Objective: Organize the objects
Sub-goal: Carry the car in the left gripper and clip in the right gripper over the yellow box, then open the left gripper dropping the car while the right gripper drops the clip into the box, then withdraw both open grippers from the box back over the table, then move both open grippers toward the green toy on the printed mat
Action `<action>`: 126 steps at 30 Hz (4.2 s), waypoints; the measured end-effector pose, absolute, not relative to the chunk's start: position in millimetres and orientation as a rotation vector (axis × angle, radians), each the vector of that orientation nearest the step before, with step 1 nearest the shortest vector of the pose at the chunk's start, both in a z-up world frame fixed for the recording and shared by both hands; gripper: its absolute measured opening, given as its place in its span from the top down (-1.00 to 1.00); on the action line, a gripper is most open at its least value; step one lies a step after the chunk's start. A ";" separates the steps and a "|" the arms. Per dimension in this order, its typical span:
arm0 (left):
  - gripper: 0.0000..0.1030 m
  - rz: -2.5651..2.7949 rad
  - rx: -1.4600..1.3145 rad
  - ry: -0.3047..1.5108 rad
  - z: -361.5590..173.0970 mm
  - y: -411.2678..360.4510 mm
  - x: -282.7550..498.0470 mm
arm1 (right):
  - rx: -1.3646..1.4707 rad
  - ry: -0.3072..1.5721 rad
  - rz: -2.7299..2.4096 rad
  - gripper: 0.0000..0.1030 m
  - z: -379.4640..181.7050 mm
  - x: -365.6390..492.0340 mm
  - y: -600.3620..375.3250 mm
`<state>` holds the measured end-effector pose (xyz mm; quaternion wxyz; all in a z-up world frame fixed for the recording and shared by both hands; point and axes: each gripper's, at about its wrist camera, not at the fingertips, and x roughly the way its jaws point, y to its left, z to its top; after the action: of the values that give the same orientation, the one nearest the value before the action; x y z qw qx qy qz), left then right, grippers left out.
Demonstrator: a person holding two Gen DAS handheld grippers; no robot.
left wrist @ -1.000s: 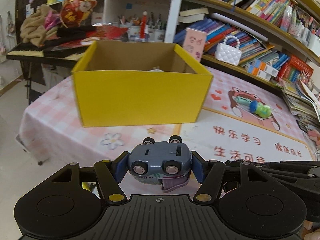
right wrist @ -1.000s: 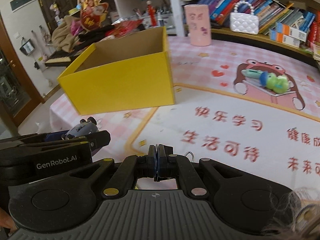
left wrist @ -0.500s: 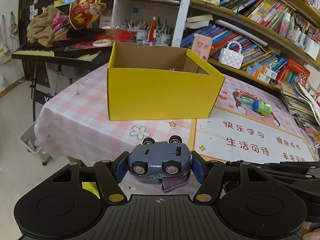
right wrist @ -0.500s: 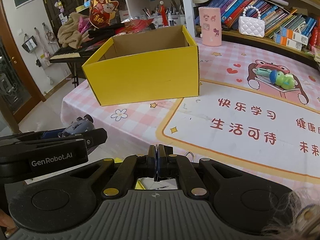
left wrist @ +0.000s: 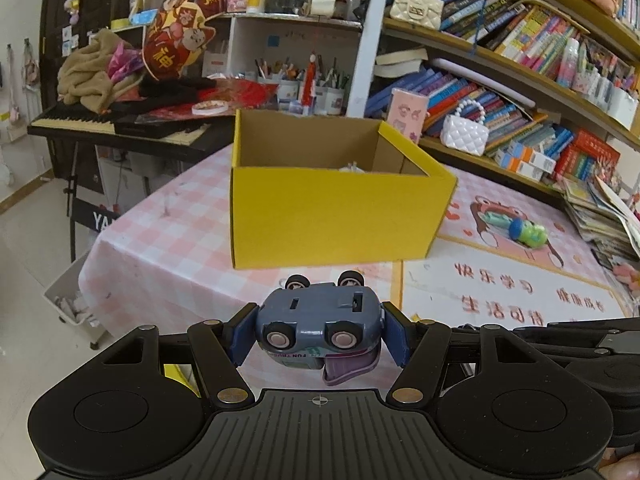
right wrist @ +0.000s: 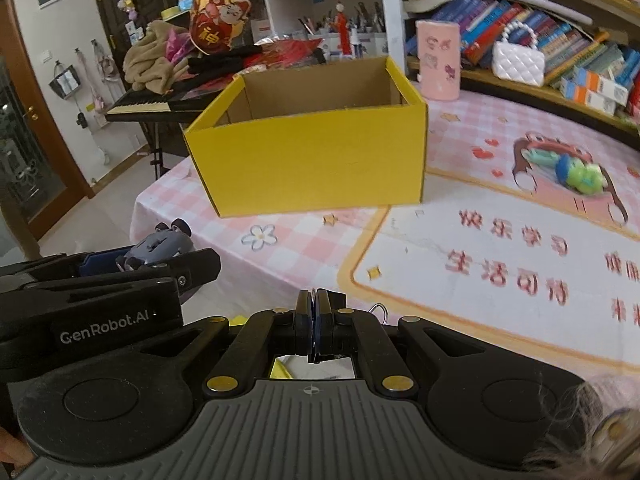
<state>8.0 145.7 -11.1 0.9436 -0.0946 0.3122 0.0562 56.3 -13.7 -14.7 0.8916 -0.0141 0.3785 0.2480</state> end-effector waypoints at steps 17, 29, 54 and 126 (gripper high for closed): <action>-0.24 0.254 -0.181 0.450 43.0 161.3 138.7 | -0.111 0.465 0.634 0.96 45.4 198.3 2.2; -0.25 0.263 -0.290 0.622 3.3 165.0 219.2 | -0.266 0.626 0.773 0.95 -2.3 261.4 42.3; -0.67 0.214 -0.206 0.519 24.3 153.5 201.7 | -0.264 0.548 0.733 0.50 15.9 244.8 22.6; -0.86 -0.273 0.071 0.701 -32.0 8.1 34.7 | 0.032 0.757 -0.168 -0.09 -42.5 4.0 -155.4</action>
<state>34.7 8.1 -32.0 0.9295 0.0347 0.3421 -0.1334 4.0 -155.4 -42.5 0.9257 0.0156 0.3689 -0.0817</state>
